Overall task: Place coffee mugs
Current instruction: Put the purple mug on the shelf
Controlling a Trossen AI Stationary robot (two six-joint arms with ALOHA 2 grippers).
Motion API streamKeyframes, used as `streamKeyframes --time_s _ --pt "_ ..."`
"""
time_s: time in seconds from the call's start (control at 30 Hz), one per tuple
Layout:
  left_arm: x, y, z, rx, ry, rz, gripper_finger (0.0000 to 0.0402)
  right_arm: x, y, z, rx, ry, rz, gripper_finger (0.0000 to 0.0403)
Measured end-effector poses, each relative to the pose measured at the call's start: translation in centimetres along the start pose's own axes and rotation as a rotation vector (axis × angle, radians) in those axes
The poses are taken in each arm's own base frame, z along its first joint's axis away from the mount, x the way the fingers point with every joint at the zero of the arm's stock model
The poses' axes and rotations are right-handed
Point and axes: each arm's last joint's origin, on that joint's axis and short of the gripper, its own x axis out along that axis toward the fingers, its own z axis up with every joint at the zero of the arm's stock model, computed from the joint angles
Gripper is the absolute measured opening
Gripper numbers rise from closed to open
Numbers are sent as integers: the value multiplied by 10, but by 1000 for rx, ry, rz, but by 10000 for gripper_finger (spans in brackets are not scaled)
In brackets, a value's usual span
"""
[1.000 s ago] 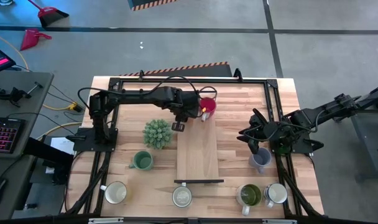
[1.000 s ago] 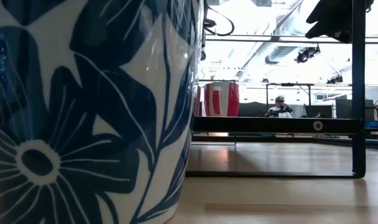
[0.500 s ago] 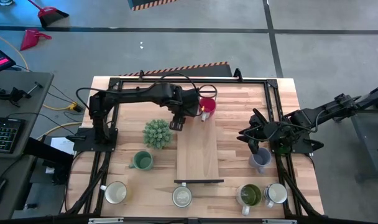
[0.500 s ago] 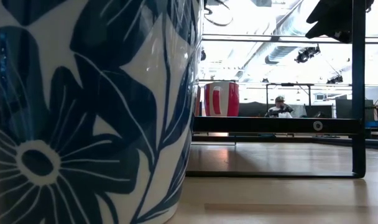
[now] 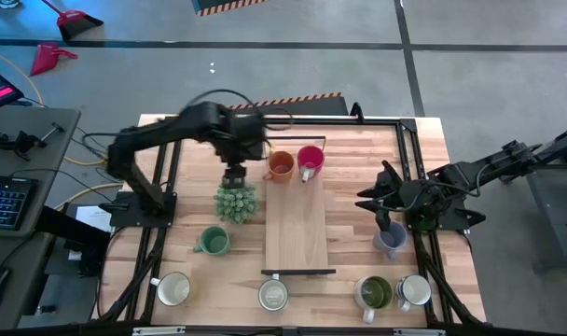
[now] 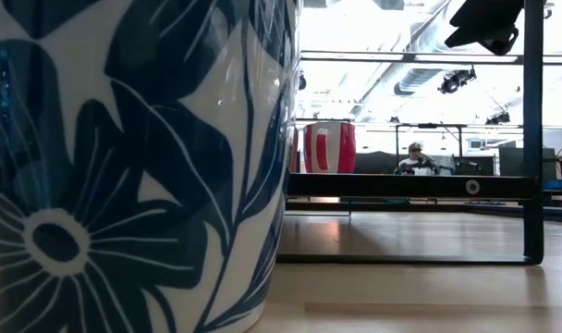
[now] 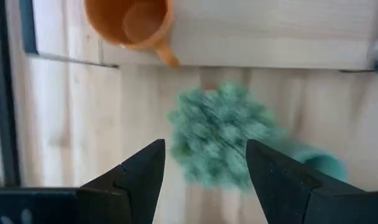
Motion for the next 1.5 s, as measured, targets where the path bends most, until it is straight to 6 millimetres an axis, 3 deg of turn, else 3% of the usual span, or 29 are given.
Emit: streamKeyframes --time_s 0.13,0.27,0.4,0.67,0.87,1.1,1.33,1.5 --pt "-27 -7 -40 -76 -76 -4 214 -6 -2 3 19 -51 6 126" --pt "-35 -20 -81 -163 -200 -13 214 -11 -3 7 34 -106 3 126" --pt "-25 -32 -119 -235 -310 -46 214 -11 -3 9 44 -136 -7 126" --pt "27 -49 -172 -378 -471 -167 214 -15 -4 11 58 -174 -22 126" --pt "57 -61 -173 -397 -686 -310 214 -21 -8 11 64 -195 -22 126" --pt "55 -79 -144 -377 -934 -373 213 -29 -16 5 10 -150 -36 126" --pt "72 -101 -131 -437 -917 -233 213 -42 -30 -11 24 8 -6 122" --pt "74 -104 -130 -530 -934 -213 213 -48 -34 -20 112 157 101 122"
